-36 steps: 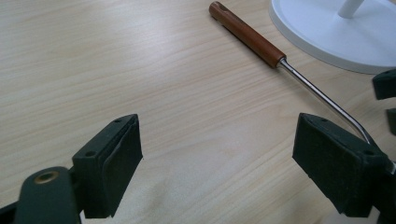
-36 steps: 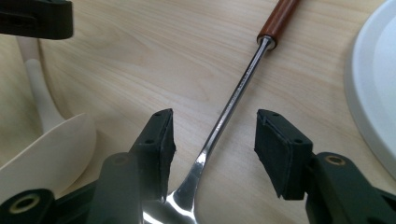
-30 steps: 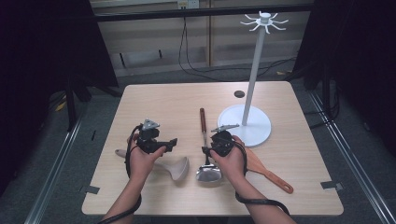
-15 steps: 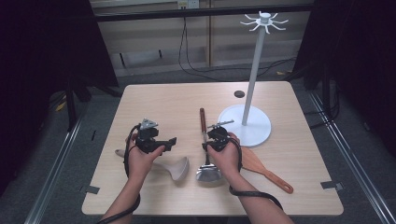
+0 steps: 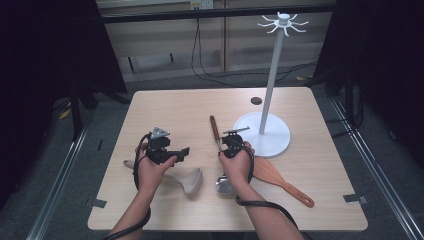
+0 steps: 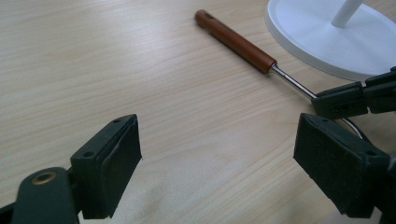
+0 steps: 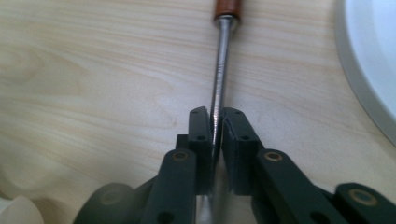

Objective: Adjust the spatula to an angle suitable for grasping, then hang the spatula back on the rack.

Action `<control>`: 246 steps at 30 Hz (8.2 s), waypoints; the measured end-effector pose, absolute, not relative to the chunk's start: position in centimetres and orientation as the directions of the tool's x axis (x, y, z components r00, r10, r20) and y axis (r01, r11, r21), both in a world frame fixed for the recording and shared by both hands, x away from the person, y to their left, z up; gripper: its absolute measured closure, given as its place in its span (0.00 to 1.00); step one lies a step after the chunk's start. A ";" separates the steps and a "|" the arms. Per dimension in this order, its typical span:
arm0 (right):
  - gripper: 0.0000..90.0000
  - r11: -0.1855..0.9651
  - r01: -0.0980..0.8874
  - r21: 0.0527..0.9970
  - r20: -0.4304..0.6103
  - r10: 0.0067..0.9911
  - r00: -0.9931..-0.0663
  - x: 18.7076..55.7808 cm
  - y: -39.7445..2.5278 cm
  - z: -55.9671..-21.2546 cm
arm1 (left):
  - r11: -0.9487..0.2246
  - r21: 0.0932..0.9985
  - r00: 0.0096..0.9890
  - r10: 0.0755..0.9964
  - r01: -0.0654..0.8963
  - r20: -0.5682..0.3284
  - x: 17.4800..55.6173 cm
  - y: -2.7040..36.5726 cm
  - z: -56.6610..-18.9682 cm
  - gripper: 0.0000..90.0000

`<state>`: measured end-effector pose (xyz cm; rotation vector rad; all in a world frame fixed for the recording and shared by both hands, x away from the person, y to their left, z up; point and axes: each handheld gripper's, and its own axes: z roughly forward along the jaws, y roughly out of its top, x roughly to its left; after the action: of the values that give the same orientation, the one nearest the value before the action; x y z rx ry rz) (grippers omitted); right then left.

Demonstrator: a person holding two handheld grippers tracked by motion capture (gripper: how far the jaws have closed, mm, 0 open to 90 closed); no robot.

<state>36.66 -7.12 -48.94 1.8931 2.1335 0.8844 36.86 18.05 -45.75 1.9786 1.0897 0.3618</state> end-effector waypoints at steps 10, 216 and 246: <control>0.95 -0.003 0.836 0.549 0.309 0.930 -0.200 36.2 -8.3 -48.7 | -0.275 0.777 0.578 0.805 0.567 -0.137 36.9 18.2 -45.8 0.16; 0.24 -0.174 -0.058 0.983 0.152 0.949 -0.275 31.9 -23.1 -32.6 | -0.321 0.765 0.633 0.761 0.558 -0.142 37.2 15.7 -46.6 0.12; 0.98 -0.195 -0.217 0.957 0.147 0.965 -0.218 32.4 -23.0 -29.0 | -0.307 0.778 0.628 0.766 0.549 -0.141 37.1 15.8 -46.2 0.12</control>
<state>32.39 -23.00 -28.97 1.0492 1.0822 1.5890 37.10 15.85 -46.18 1.9997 1.0317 0.3226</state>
